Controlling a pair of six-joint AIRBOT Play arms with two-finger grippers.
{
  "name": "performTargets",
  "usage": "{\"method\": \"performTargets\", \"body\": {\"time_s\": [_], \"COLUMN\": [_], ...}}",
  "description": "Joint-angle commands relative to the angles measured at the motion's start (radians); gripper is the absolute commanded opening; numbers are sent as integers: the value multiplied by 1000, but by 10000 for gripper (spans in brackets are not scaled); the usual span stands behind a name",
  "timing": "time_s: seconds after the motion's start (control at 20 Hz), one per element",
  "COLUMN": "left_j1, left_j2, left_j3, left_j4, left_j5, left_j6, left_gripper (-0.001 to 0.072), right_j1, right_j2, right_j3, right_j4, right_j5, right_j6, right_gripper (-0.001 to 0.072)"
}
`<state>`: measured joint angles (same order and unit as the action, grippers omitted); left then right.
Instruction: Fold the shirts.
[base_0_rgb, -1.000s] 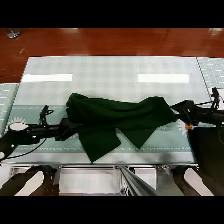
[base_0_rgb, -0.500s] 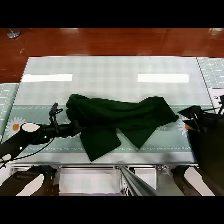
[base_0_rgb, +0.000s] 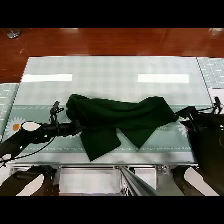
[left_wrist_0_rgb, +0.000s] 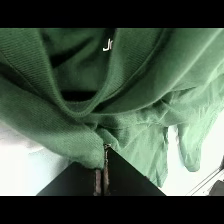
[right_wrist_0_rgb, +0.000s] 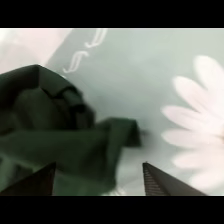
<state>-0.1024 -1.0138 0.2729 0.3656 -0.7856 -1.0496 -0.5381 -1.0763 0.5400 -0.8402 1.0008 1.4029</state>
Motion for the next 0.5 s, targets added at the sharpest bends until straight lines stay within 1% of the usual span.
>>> {"method": "performTargets", "body": {"time_s": [0.0, 0.05, 0.1, 0.15, 0.2, 0.25, 0.35, 0.45], "left_j1": [-1, -1, -1, -1, -1, 2, 28, 48], "left_j2": [1, 1, 1, 1, 1, 3, 27, 88], "left_j3": [1, 1, 1, 1, 4, 16, 100, 228], "left_j4": [-1, -1, -1, -1, -5, -13, -15, -16], "left_j5": [0, 0, 0, -3, -11, -30, -81, -27], "left_j6": [0, -2, -2, -2, -2, -2, 19, 14], "left_gripper": [20, 19, 19, 20, 19, 20, 18, 18], "right_j1": [85, 103, 116, 131, 146, 162, 167, 167], "right_j2": [-84, -108, -131, -150, -158, -158, -151, -113], "right_j3": [4, 18, 34, 55, 80, 122, 266, 443], "right_j4": [91, 90, 91, 92, 92, 87, 72, 61], "right_j5": [-116, -135, -136, -124, -108, -80, 22, 84], "right_j6": [-18, -17, -18, -33, -61, -68, -70, -66], "right_gripper": [618, 614, 534, 158, 26, 25, 25, 25]}}
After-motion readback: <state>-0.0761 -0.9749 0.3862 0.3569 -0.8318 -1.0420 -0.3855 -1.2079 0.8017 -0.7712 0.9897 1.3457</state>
